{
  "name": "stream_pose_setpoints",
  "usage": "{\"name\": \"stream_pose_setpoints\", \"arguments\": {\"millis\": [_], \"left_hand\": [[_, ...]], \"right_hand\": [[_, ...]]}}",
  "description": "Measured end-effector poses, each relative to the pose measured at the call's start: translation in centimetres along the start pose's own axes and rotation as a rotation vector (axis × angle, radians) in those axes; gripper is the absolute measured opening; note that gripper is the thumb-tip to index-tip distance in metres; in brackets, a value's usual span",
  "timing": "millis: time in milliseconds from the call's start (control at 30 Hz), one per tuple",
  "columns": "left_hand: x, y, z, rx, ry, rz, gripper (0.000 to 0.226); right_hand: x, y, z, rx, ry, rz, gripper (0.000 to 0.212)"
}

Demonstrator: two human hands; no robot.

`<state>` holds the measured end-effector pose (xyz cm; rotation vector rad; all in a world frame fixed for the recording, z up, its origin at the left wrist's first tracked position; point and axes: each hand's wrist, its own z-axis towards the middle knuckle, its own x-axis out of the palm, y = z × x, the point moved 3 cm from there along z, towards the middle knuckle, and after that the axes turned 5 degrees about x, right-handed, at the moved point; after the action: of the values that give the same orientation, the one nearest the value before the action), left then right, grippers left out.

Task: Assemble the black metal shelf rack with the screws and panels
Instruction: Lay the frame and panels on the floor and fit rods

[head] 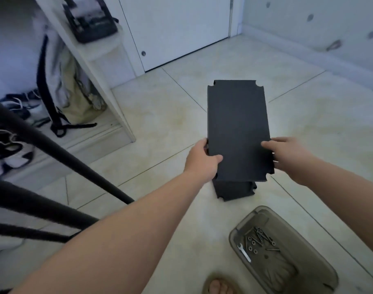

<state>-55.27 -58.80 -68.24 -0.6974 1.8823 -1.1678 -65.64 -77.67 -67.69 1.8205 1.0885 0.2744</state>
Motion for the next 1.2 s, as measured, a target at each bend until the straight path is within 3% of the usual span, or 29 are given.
{"name": "stream_pose_setpoints", "arguments": {"millis": [300, 533, 733, 1000, 1100, 1200], "left_hand": [[-9.0, -16.5, -14.3, 0.338, -0.074, 0.105, 0.051], [-17.6, -24.1, -25.7, 0.503, -0.206, 0.13, 0.06], [-26.9, -26.1, -35.0, 0.55, -0.407, 0.144, 0.052], [-38.7, -25.0, -43.6, 0.549, -0.629, 0.011, 0.053], [-41.6, -23.2, -44.7, 0.499, -0.735, 0.021, 0.045], [-43.0, -21.2, -45.3, 0.44, -0.965, 0.131, 0.033]], "right_hand": [[-5.7, 11.2, -17.2, -0.248, 0.153, 0.191, 0.011], [-6.0, 19.0, -29.9, -0.482, 0.185, 0.301, 0.013], [-1.7, 24.3, -39.7, -0.613, 0.332, 0.384, 0.015], [6.6, 26.5, -50.2, -0.62, 0.605, 0.444, 0.016], [10.1, 25.9, -52.3, -0.599, 0.621, 0.461, 0.032], [13.7, 25.0, -52.7, -0.535, 0.566, 0.539, 0.033]]}}
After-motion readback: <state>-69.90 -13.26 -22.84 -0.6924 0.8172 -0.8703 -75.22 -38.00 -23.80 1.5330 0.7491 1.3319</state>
